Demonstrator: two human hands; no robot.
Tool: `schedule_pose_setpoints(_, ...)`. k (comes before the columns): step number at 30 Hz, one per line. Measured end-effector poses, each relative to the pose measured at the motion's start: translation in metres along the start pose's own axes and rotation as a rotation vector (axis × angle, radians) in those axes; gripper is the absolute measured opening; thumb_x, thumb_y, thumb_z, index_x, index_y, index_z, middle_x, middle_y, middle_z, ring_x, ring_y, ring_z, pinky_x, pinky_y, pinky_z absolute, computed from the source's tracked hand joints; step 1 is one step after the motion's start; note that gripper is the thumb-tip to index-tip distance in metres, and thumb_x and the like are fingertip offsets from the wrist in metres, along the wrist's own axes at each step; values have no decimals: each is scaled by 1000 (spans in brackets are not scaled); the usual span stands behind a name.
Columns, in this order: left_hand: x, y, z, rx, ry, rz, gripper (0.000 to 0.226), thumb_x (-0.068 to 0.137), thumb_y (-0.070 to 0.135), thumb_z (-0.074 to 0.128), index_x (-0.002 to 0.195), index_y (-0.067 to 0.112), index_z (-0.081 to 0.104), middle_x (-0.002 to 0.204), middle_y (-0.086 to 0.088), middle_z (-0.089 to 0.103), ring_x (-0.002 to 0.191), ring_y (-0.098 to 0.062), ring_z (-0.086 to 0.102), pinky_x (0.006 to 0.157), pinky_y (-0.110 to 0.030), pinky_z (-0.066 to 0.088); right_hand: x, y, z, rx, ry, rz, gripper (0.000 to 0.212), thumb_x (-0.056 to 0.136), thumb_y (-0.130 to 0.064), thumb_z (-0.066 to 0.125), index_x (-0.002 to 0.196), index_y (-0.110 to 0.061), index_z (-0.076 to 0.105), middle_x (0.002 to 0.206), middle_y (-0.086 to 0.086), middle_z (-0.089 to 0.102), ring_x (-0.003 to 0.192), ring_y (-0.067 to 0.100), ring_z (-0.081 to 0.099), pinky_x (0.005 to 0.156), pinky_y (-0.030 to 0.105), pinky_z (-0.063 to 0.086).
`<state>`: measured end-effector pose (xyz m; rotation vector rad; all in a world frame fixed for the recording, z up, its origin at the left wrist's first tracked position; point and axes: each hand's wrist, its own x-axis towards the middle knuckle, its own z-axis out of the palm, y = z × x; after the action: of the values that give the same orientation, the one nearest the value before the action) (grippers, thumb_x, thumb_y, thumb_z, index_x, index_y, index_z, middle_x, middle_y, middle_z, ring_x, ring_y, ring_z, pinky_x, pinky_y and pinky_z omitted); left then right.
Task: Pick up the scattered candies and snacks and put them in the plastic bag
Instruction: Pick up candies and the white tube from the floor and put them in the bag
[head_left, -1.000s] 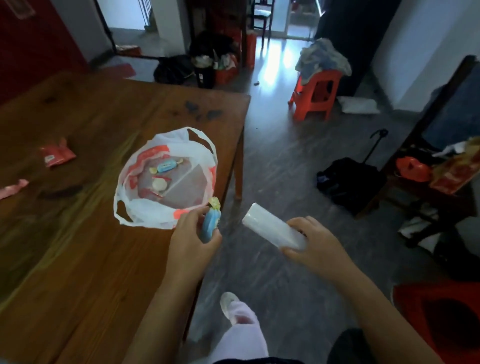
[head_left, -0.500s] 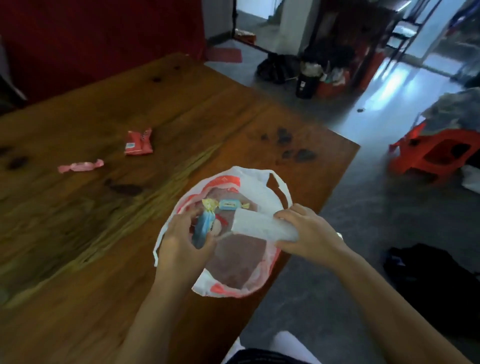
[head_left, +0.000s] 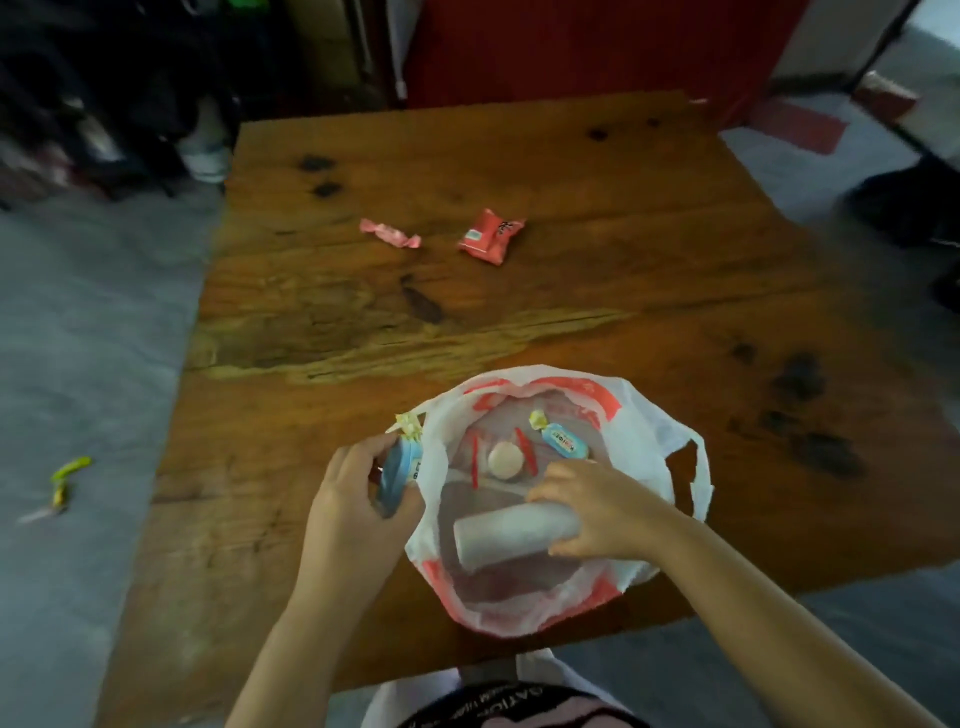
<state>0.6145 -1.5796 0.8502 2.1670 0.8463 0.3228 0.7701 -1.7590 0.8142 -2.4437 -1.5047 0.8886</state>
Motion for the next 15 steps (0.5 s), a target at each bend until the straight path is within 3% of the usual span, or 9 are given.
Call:
schedule_pose_setpoints(2, -12, -1, 8, 19, 21, -25, 45, 76, 11, 69, 117, 17, 52, 101, 6, 51, 80, -2, 50, 57, -6, 34, 7, 3, 1, -33, -11, -80, 52, 79, -41, 61, 127, -29, 43, 131, -4, 46, 117, 12, 39, 100, 30, 30)
schedule_pose_setpoints(7, -34, -3, 22, 3, 53, -94, 47, 74, 9, 70, 117, 17, 53, 103, 2, 55, 85, -9, 53, 59, -9, 37, 23, 3, 7, -77, -79, -251, 48, 78, -35, 63, 122, -24, 47, 125, 1, 50, 110, 16, 43, 93, 31, 34)
schedule_pose_setpoints(11, -37, 1, 30, 24, 75, -75, 46, 75, 8, 68, 117, 18, 53, 98, 5, 52, 83, -2, 51, 59, -4, 40, 28, 8, 13, -80, -102, -289, 49, 77, -34, 63, 123, -25, 47, 124, 2, 51, 108, 16, 44, 89, 29, 34)
schedule_pose_setpoints(15, -31, 11, 45, 18, 48, -52, 45, 75, 11, 69, 117, 18, 53, 97, 7, 50, 85, -8, 53, 58, -7, 40, 19, 16, 5, -12, -78, -253, 53, 82, -38, 59, 130, -25, 41, 133, 2, 44, 119, 17, 39, 98, 32, 31)
